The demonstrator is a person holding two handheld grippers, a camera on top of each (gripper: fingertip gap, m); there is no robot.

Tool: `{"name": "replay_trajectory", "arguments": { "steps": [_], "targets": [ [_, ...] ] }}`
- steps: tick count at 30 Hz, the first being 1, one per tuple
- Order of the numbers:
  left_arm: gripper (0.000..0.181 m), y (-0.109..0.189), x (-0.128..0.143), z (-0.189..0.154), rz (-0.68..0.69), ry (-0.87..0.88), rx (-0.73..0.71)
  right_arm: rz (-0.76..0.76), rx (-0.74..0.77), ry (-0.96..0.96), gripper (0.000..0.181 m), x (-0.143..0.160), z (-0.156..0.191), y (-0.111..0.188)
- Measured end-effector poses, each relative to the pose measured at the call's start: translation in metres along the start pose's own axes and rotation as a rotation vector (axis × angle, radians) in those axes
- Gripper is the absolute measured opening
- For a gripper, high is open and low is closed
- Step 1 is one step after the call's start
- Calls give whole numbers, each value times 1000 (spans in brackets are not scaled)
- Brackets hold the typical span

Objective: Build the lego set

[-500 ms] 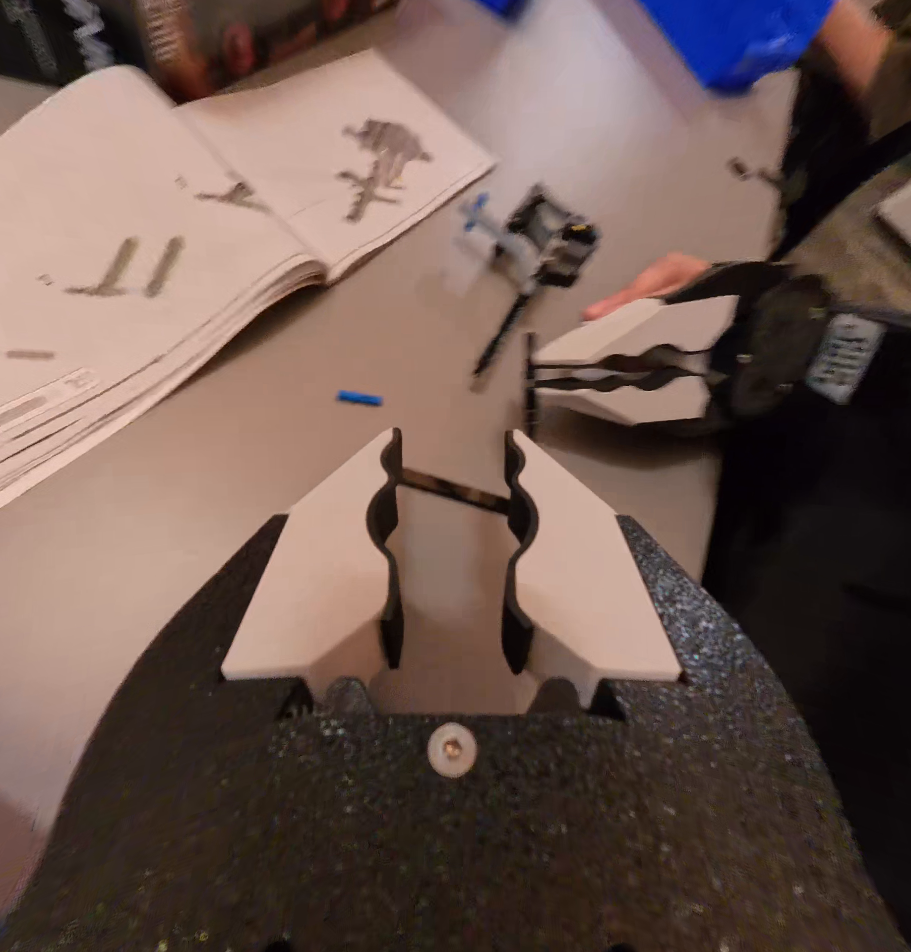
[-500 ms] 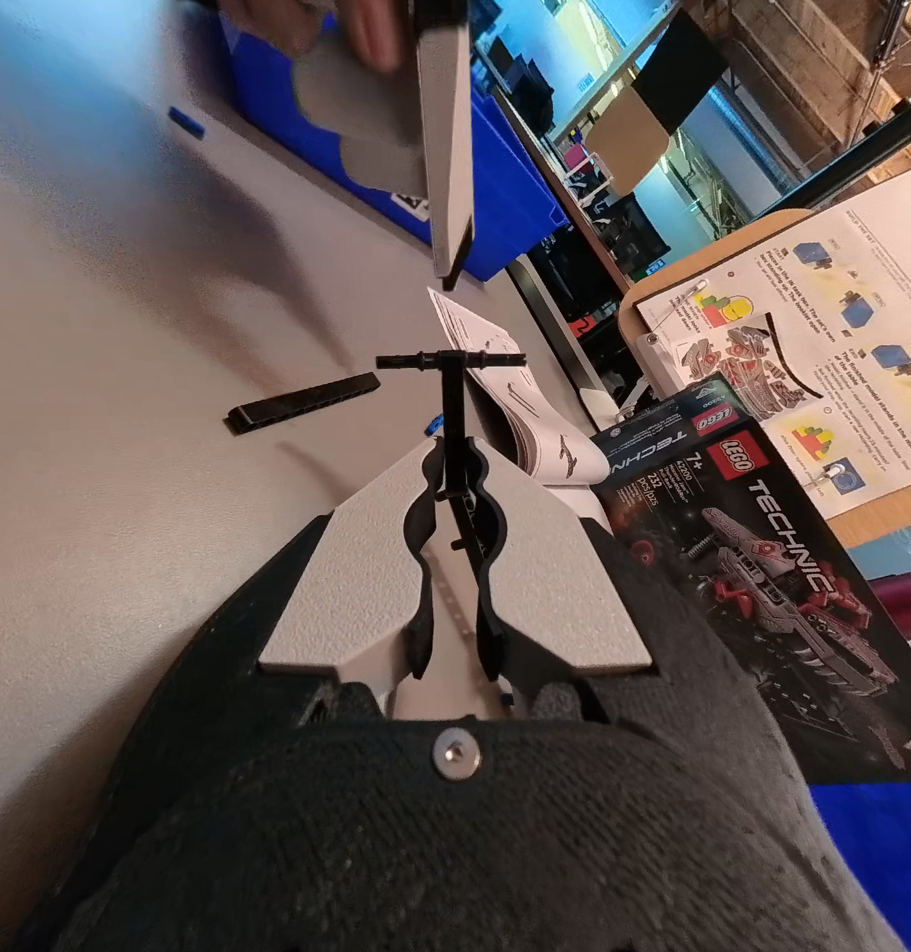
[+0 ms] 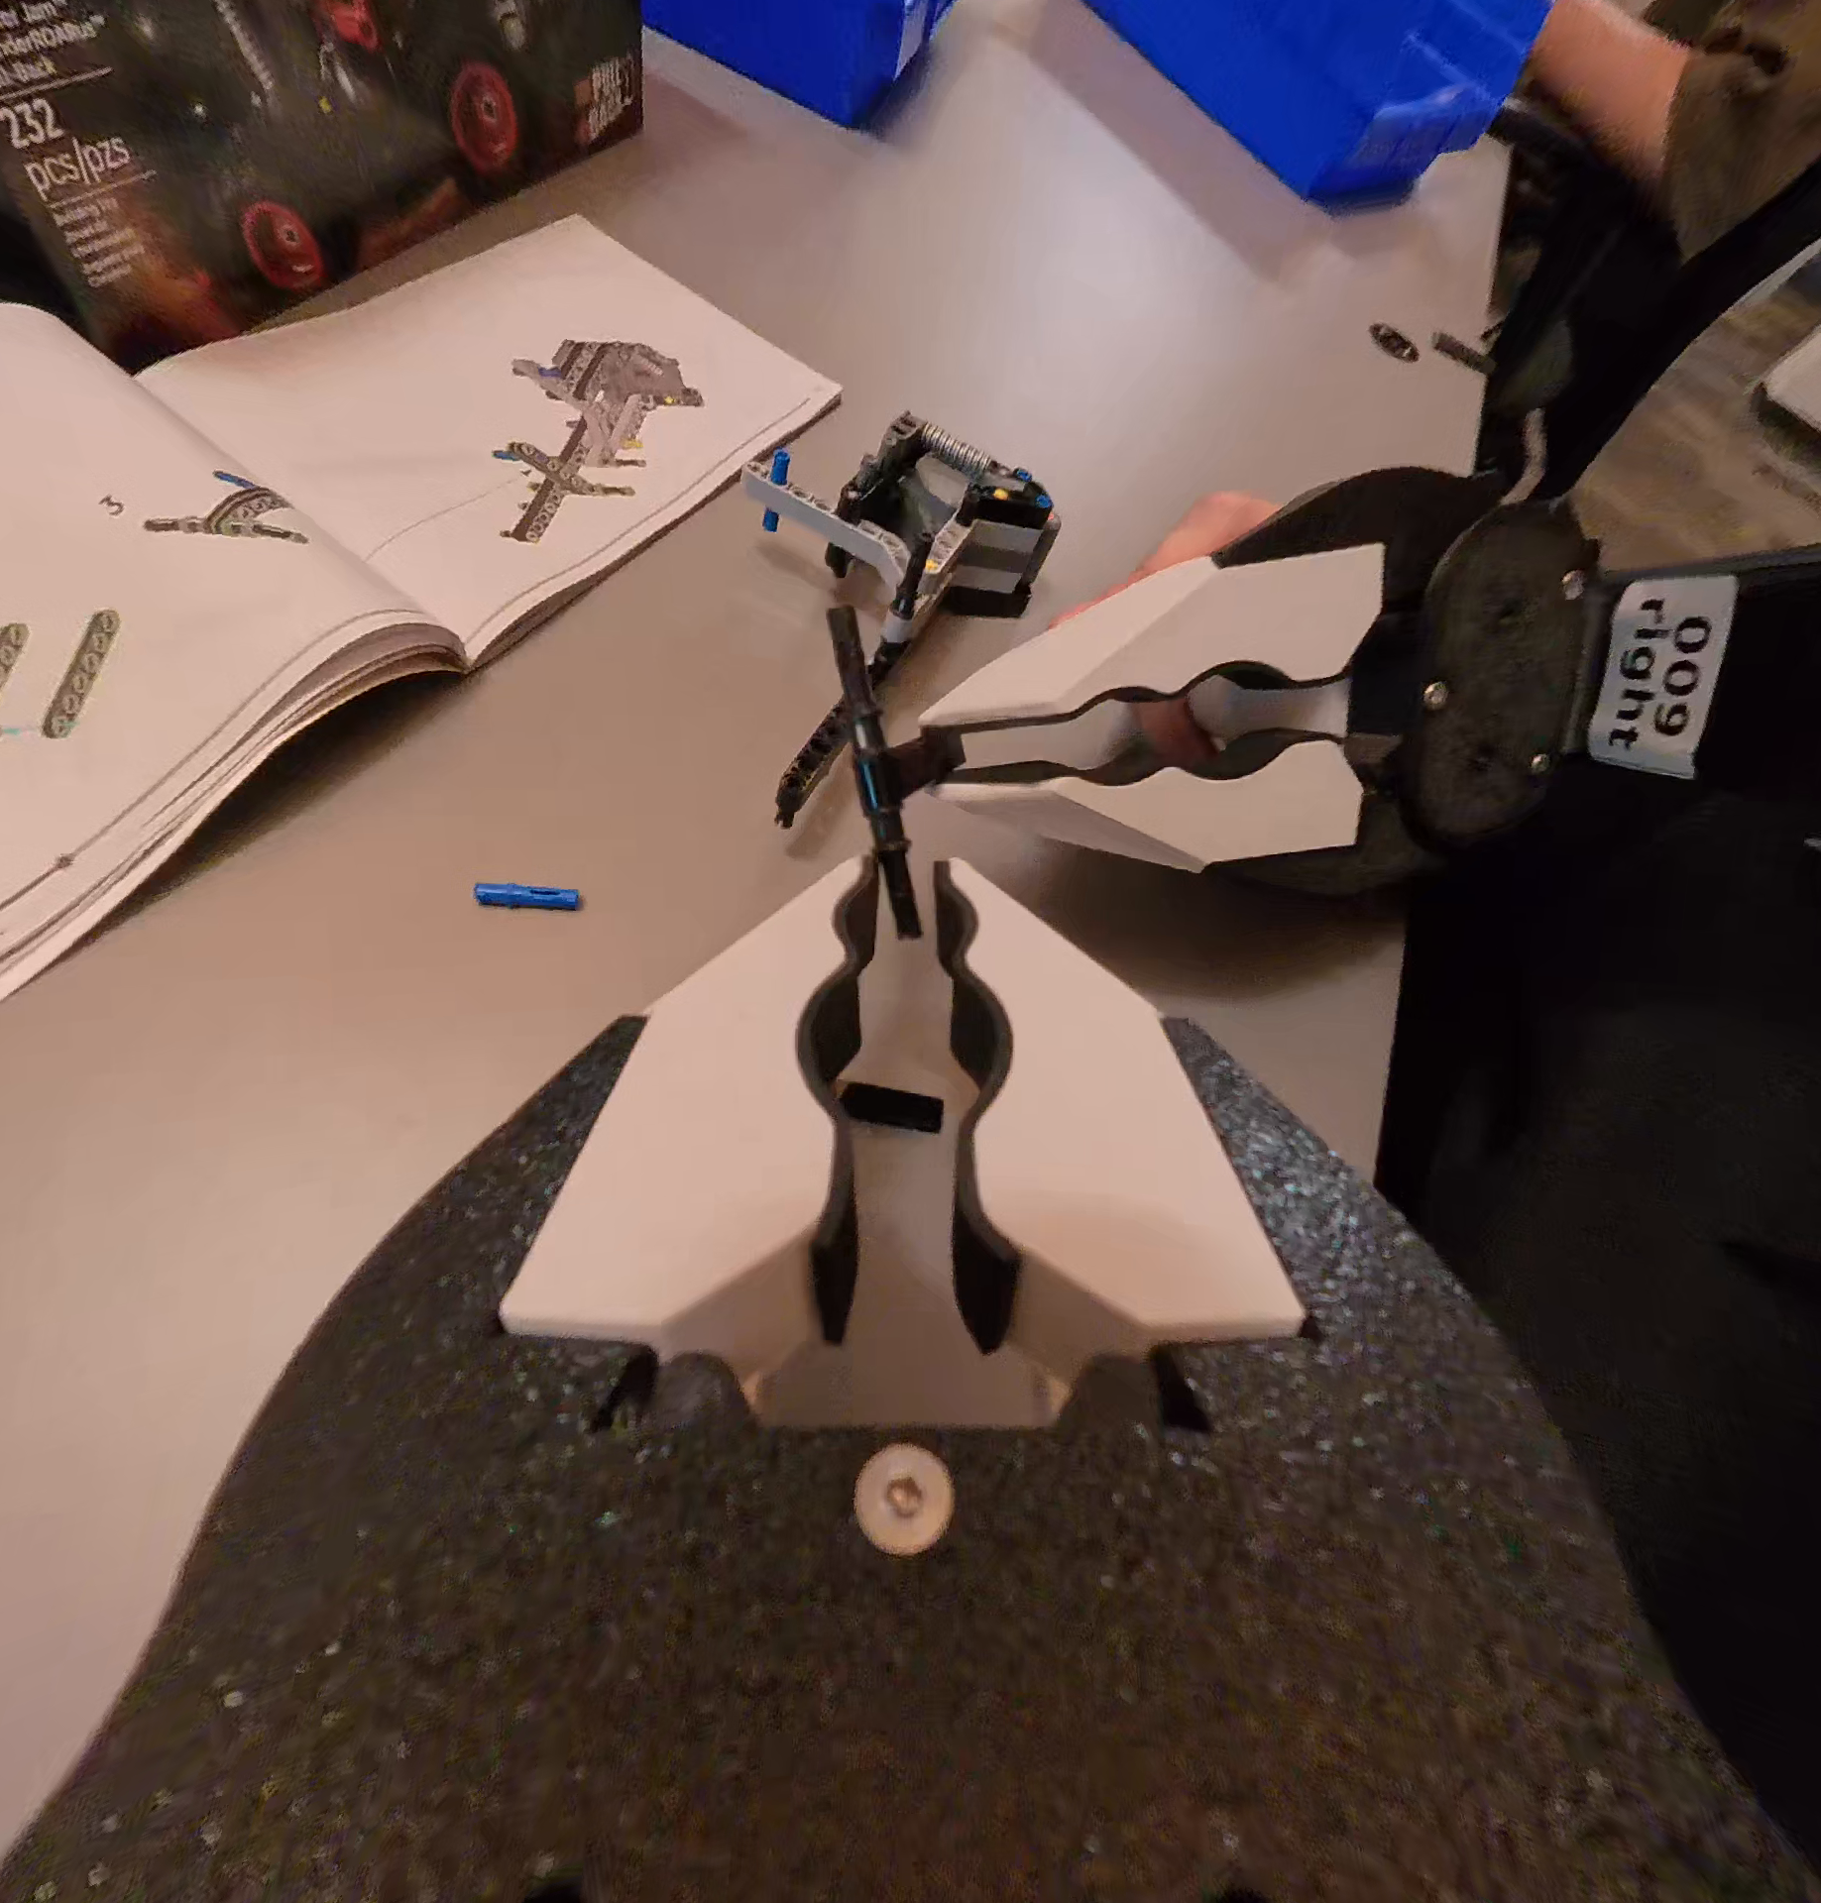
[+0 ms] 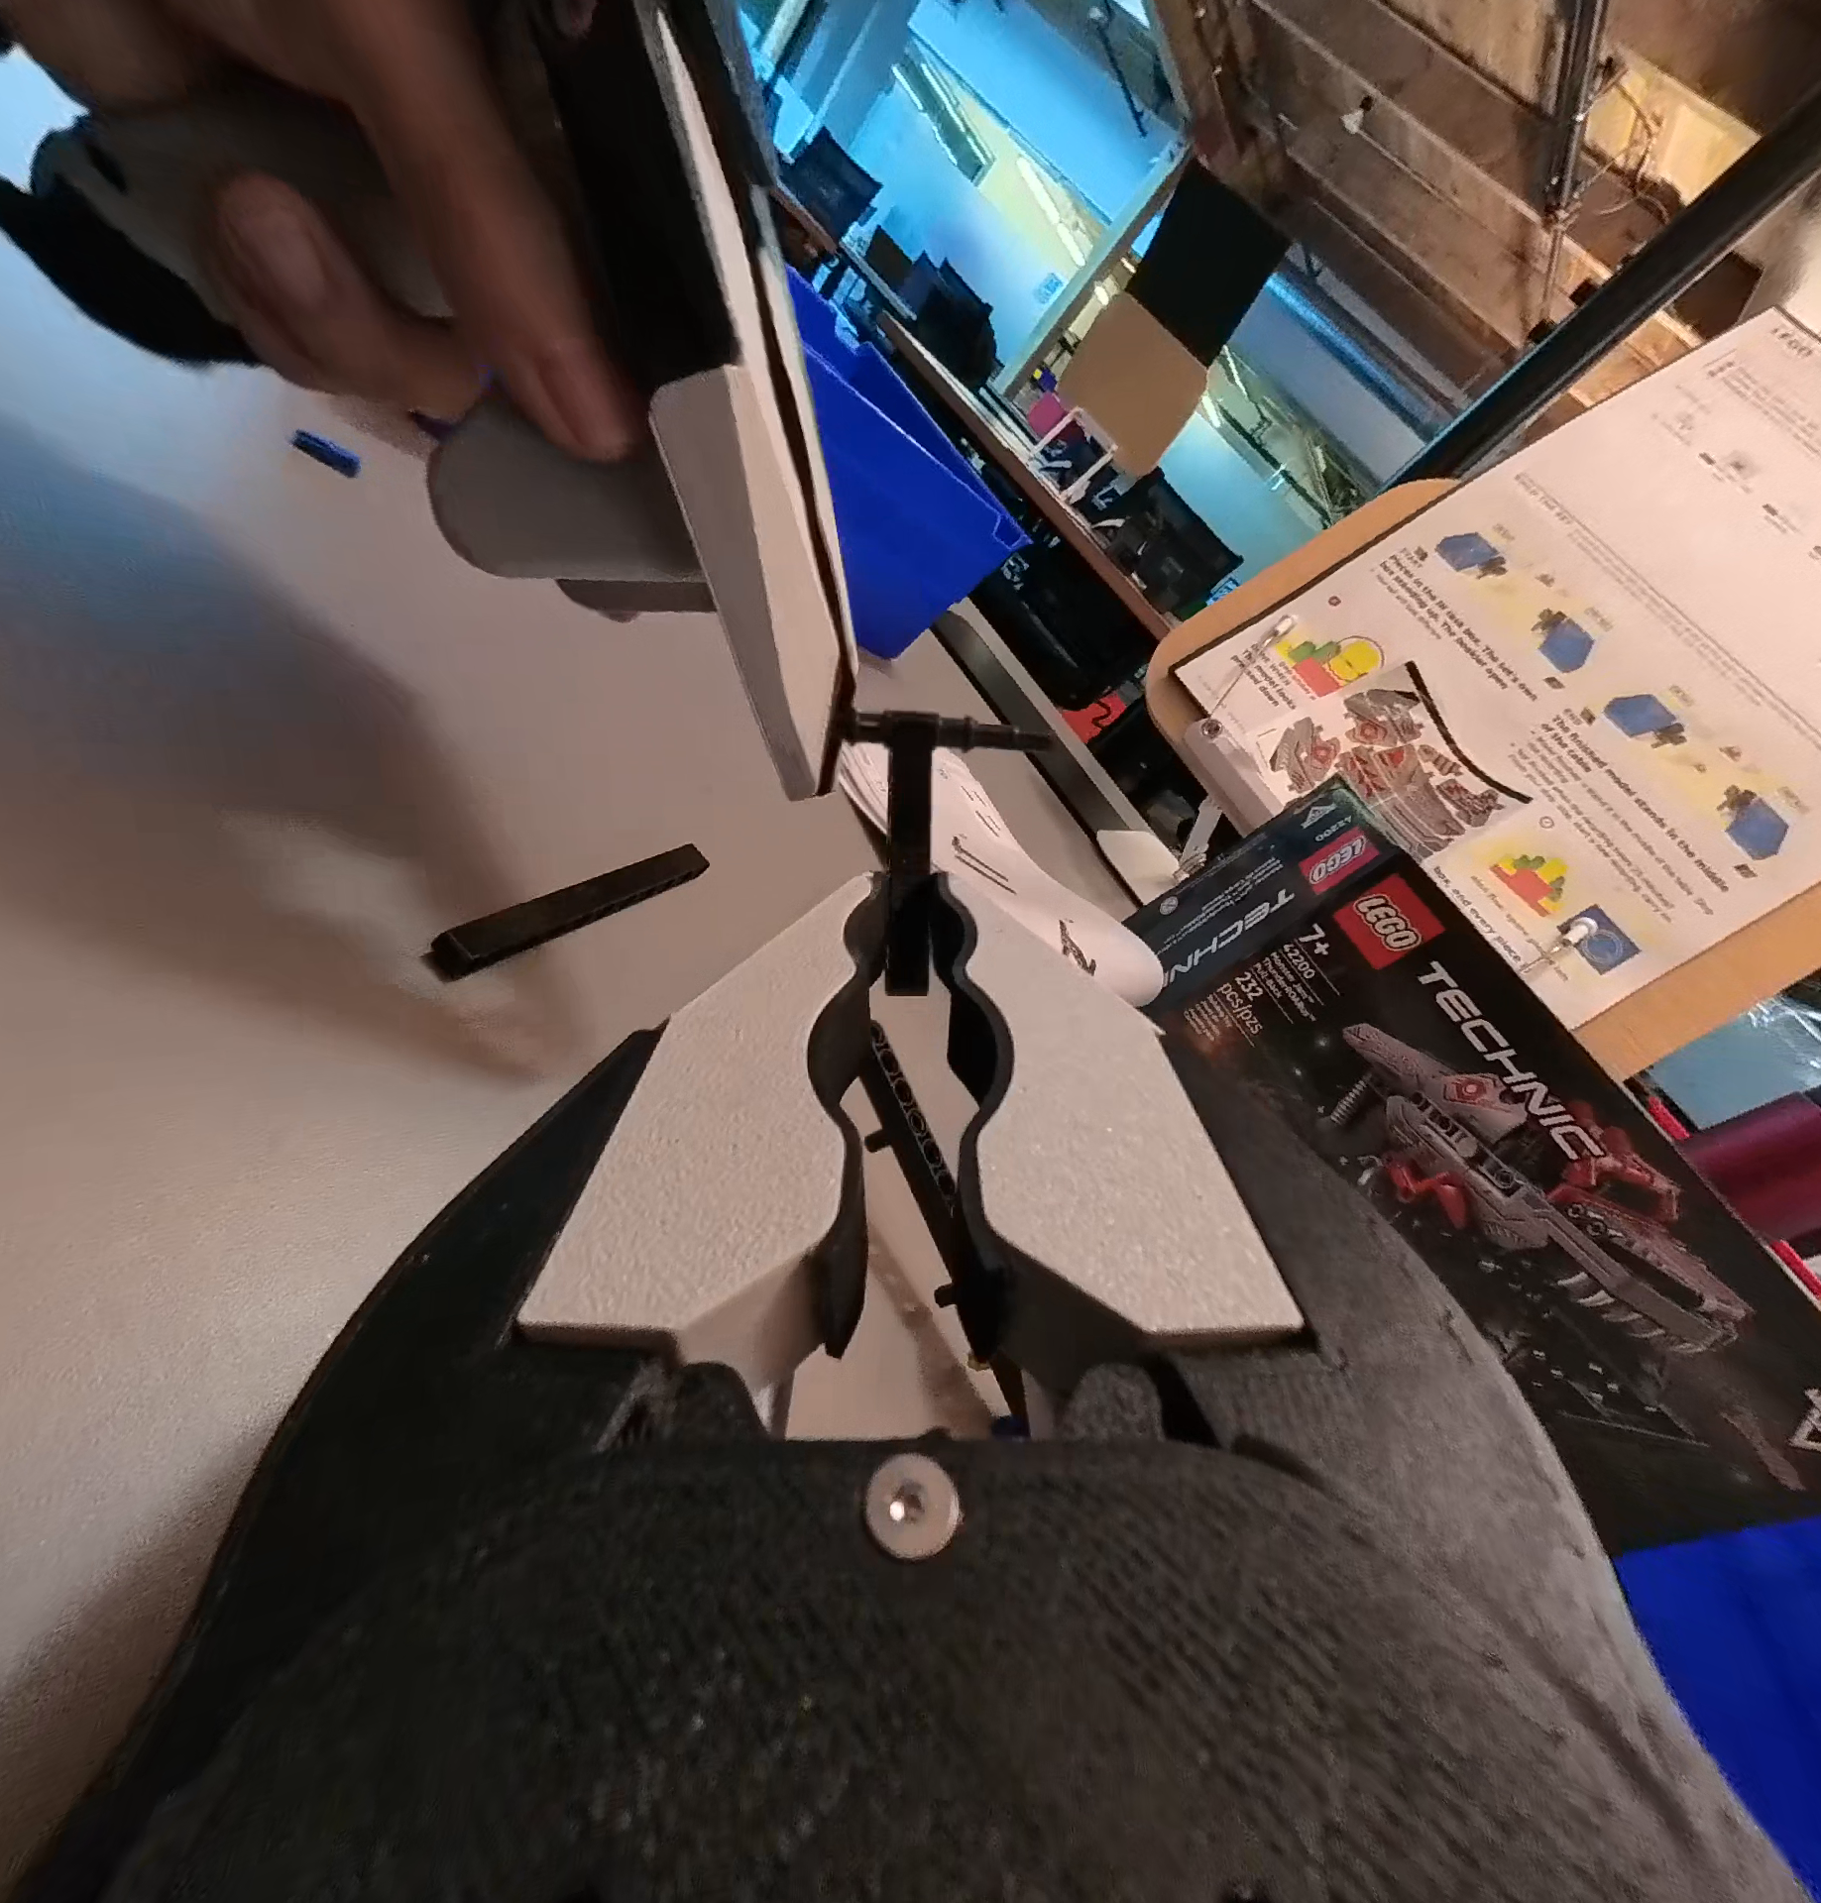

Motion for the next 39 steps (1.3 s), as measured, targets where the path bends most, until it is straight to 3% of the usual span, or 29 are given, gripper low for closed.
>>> {"name": "replay_trajectory", "arguments": {
  "steps": [5, 8, 9, 12, 18, 22, 26, 32, 39],
  "targets": [
    [5, 1, 0, -1, 3, -8, -45, -3, 1, 23, 5, -2, -1, -1],
    [14, 1, 0, -1, -25, 59, -30, -10, 5, 42, 5, -3, -1, -1],
    [4, 1, 1, -1, -33, 75, -24, -10, 6, 50, 5, -4, -1, -1],
    [3, 1, 3, 0, -35, 78, -49, 0, -8, 74, 5, -3, 1, -3],
    [2, -2, 5, -4, -18, 52, -90, 33, 2, 35, 36, 0, -5, -9],
    [2, -7, 3, -14, 1, 41, -30, 36, -16, 68, 20, -1, -5, -13],
    [2, -10, 7, -15, 25, 69, 19, 41, 24, 163, 26, -1, -7, -14],
    [2, -4, 6, -19, -2, 170, 156, -14, 1, 194, 16, -6, -5, -14],
    [2, 1, 6, -24, 5, 273, 329, -56, -30, 201, 32, -6, -1, -15]
  ]
}}
Point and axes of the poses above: each gripper's, where its closed fingertips meet, y back along the fingers, x out of its underside, z = x × y across the jaws, the point moved 6 cm from there along y, back along the fingers, and after that the axes turned 5 degrees about -z, right-handed, at the moved point
